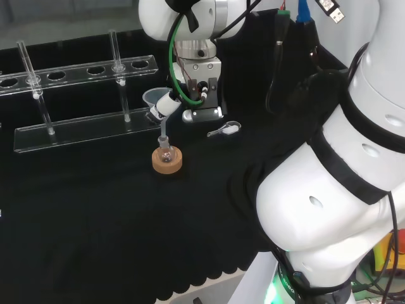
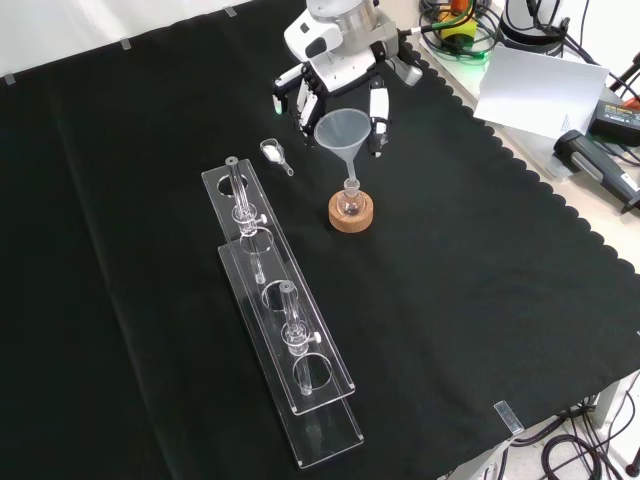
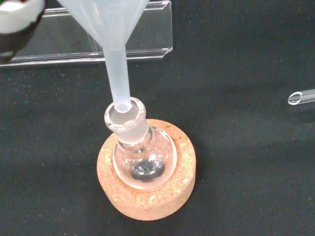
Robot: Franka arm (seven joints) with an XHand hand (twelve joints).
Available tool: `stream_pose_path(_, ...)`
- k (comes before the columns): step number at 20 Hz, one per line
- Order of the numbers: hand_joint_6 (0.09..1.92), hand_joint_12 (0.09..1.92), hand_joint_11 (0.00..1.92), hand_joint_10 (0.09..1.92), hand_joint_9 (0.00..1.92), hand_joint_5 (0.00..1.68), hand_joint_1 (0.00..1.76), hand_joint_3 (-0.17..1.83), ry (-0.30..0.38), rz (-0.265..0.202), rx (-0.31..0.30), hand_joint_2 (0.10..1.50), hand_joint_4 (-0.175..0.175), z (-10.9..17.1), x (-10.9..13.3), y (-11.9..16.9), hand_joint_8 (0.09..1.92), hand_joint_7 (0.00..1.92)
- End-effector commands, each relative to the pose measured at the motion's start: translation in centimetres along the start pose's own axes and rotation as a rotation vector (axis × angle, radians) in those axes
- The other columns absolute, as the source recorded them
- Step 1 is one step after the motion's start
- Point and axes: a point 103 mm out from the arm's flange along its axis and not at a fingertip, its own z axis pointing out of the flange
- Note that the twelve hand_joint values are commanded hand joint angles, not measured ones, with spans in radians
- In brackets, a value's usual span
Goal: Place the funnel on the round-bottom flask.
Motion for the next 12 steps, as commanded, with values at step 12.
stream_pose_path(12, 0.63, 1.16, 0.00, 0.26, 0.95, 1.01, 0.78, 0.61, 0.021, 0.029, 0.006, 0.55, 0.114, 2.0, 0.1, 0.9, 0.55, 1.31)
